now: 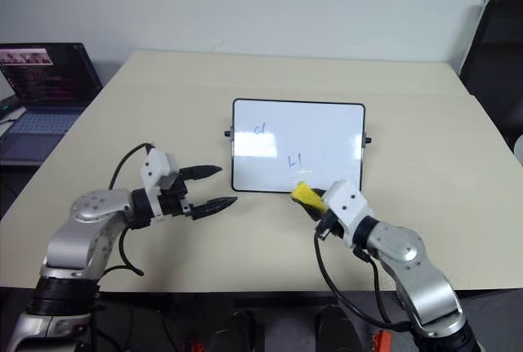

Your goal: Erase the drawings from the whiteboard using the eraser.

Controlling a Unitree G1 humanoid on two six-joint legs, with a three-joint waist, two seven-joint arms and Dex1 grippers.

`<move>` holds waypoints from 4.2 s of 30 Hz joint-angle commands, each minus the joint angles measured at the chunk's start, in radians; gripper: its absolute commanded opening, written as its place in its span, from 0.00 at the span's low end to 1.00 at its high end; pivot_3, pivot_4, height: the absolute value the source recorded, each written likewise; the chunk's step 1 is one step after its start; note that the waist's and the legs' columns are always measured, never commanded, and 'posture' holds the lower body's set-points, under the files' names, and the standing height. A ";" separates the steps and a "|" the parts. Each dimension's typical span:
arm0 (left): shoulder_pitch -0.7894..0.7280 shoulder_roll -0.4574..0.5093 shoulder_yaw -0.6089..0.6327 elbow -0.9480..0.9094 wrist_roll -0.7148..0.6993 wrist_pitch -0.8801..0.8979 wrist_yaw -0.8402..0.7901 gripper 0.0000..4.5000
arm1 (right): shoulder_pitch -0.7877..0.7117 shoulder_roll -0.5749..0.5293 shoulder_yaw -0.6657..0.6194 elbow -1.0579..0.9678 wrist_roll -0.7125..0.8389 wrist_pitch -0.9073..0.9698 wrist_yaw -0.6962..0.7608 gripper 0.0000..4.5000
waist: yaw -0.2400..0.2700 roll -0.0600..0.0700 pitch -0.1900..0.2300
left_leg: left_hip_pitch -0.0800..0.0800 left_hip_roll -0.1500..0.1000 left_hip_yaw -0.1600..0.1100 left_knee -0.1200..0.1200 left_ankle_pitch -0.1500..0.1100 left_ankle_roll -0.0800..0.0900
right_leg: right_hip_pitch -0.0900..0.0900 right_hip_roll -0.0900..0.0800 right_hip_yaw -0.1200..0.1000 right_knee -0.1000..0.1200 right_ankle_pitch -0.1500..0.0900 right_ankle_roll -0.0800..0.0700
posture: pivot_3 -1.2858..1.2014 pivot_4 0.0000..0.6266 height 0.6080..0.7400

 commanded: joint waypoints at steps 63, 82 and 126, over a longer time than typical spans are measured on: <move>-0.072 -0.034 -0.052 0.108 0.023 -0.159 -0.074 1.00 | -0.475 0.022 0.189 0.630 -0.487 -0.123 -0.031 0.25 | -0.004 -0.001 -0.001 | 0.007 0.000 0.000 0.000 0.003 0.004 | 0.008 0.000 0.000 0.000 0.002 -0.001 | 0.52 0.24 1.00; -0.086 -0.040 -0.062 0.087 0.022 -0.133 -0.061 1.00 | -0.476 0.004 0.187 0.643 -0.522 -0.164 -0.030 0.25 | -0.003 -0.001 -0.001 | 0.007 0.000 0.000 -0.001 0.003 0.004 | 0.007 0.000 0.000 -0.001 0.002 -0.001 | 0.52 0.24 1.00; -0.071 -0.041 0.046 -0.009 -0.039 -0.009 0.083 1.00 | -0.299 0.089 -0.026 0.297 -0.176 -0.136 0.148 0.25 | -0.001 -0.001 0.000 | -0.001 0.000 0.001 -0.003 0.003 0.004 | 0.000 0.000 -0.001 0.000 0.000 0.001 | 0.52 0.24 1.00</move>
